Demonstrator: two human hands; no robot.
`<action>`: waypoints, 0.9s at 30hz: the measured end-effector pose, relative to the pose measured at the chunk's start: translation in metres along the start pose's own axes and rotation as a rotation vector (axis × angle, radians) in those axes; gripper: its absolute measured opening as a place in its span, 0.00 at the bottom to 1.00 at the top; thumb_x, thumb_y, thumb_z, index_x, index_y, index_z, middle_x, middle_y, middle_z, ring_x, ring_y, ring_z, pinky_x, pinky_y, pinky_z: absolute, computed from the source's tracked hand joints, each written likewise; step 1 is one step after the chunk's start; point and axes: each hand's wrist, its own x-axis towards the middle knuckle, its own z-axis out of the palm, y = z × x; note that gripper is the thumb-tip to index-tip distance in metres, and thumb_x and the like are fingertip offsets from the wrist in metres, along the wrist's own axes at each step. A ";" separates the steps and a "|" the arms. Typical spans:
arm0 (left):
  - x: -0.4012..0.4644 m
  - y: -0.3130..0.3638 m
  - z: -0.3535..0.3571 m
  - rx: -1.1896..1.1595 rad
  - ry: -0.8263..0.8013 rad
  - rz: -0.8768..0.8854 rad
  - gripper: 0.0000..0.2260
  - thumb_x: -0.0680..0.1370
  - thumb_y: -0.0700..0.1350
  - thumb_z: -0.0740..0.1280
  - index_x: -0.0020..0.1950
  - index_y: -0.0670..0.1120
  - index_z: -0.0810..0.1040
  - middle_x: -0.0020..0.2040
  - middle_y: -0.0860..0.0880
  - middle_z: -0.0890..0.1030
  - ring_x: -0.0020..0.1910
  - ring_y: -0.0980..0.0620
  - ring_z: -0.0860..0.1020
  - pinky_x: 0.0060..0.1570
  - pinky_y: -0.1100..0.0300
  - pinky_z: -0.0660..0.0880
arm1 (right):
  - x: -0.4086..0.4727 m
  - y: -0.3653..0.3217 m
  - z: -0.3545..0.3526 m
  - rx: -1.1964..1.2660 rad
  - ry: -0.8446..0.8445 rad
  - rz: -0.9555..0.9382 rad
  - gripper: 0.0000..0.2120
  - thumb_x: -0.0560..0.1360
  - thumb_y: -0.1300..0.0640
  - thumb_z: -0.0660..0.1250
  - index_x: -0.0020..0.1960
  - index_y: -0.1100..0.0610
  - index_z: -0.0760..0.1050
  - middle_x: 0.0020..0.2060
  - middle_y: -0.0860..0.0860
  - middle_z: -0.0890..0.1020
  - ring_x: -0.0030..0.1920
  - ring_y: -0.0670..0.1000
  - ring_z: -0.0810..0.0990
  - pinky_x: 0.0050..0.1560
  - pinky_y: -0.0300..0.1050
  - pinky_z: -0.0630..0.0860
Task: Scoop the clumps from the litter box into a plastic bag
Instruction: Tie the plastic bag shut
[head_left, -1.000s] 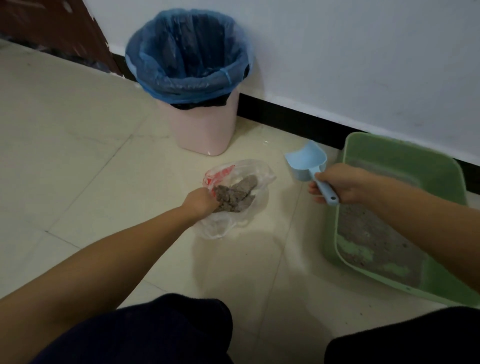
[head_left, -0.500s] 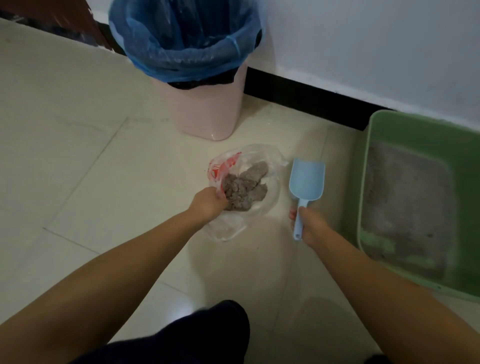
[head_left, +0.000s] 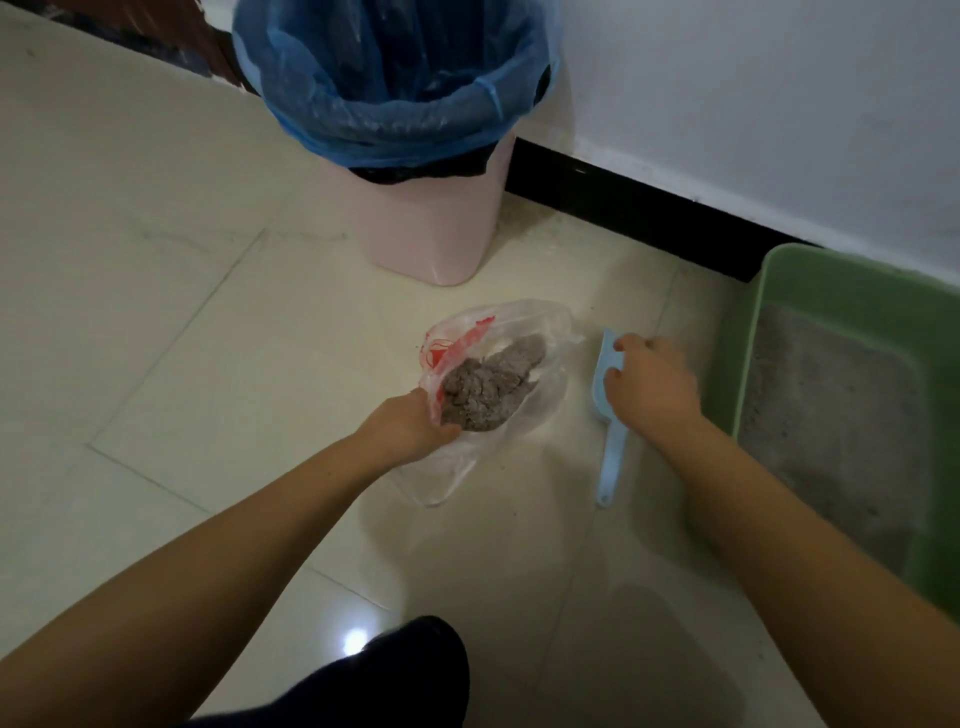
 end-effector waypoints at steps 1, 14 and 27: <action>-0.002 0.000 0.000 0.014 -0.005 -0.004 0.27 0.74 0.61 0.64 0.65 0.44 0.70 0.59 0.44 0.77 0.54 0.45 0.77 0.50 0.57 0.73 | 0.011 -0.009 -0.001 -0.068 0.019 -0.137 0.19 0.76 0.61 0.58 0.68 0.56 0.68 0.65 0.59 0.69 0.65 0.60 0.67 0.63 0.52 0.66; -0.032 -0.016 -0.006 -0.058 -0.349 -0.216 0.12 0.75 0.43 0.68 0.33 0.42 0.72 0.30 0.47 0.72 0.24 0.52 0.66 0.22 0.65 0.63 | 0.080 -0.021 0.021 -0.189 0.070 -0.328 0.12 0.79 0.60 0.57 0.57 0.62 0.76 0.57 0.60 0.72 0.55 0.61 0.73 0.56 0.52 0.70; -0.045 0.015 -0.061 -1.281 0.327 -0.122 0.07 0.78 0.38 0.62 0.40 0.43 0.71 0.31 0.45 0.72 0.20 0.54 0.72 0.29 0.60 0.79 | 0.014 -0.024 -0.063 0.435 0.081 -0.510 0.08 0.78 0.57 0.61 0.47 0.61 0.75 0.48 0.53 0.76 0.47 0.48 0.73 0.46 0.35 0.68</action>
